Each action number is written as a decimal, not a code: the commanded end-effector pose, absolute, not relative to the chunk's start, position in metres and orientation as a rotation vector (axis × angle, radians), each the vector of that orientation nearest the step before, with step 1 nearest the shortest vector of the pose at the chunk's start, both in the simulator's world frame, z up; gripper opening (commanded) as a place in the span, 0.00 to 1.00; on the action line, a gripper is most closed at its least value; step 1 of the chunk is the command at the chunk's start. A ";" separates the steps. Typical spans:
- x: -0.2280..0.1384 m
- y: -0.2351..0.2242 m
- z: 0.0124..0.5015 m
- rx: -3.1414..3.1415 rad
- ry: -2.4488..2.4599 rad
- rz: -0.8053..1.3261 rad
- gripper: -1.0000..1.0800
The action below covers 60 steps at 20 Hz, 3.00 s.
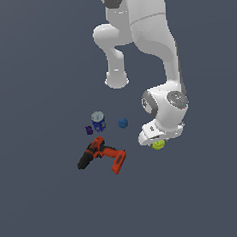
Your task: Pick up a designated object from a clutter of objects.
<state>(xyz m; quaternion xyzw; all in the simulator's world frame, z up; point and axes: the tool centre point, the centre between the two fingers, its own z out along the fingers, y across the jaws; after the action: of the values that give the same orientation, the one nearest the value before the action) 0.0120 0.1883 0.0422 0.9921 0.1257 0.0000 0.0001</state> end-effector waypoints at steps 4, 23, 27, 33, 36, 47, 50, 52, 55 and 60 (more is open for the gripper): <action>0.012 0.188 0.043 3.117 0.395 0.000 0.00; 0.016 0.136 0.150 3.117 0.396 0.000 0.00; 0.018 0.115 0.195 3.118 0.397 0.000 0.00; 0.021 0.082 0.263 3.119 0.397 0.000 0.00; 0.023 0.067 0.296 3.119 0.397 0.000 0.00; 0.032 0.017 0.400 3.118 0.395 0.000 0.00; 0.034 0.008 0.419 3.118 0.395 0.000 0.00; 0.036 0.004 0.428 3.117 0.395 0.000 0.00; 0.037 -0.001 0.438 3.117 0.394 0.000 0.00; 0.039 -0.005 0.446 3.117 0.394 0.000 0.00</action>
<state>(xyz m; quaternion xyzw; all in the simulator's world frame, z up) 0.0388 -0.0043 0.4435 0.9921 0.1252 -0.0005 -0.0001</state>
